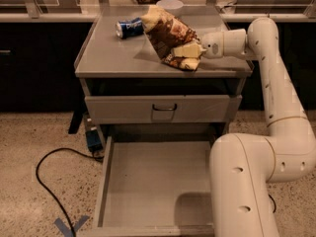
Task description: Pick brown chip bag from middle drawer and place on counter
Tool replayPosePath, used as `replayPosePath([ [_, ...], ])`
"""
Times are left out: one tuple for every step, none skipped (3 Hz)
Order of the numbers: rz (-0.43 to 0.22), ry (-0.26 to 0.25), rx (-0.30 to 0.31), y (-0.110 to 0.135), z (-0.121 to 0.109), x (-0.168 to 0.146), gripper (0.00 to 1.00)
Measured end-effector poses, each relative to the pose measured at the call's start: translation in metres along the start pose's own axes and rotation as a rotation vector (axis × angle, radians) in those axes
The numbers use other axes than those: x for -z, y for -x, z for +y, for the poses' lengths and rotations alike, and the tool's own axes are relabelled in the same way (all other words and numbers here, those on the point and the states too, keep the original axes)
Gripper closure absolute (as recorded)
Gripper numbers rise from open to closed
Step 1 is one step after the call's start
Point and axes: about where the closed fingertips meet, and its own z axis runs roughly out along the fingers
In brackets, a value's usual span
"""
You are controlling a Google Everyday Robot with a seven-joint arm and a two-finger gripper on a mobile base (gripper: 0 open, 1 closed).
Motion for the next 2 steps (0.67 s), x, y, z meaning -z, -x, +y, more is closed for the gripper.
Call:
replayPosePath([
  [0.000, 0.000, 0.000, 0.0000, 0.0000, 0.0000, 0.82],
  [0.000, 0.000, 0.000, 0.0000, 0.0000, -0.0001, 0.57],
])
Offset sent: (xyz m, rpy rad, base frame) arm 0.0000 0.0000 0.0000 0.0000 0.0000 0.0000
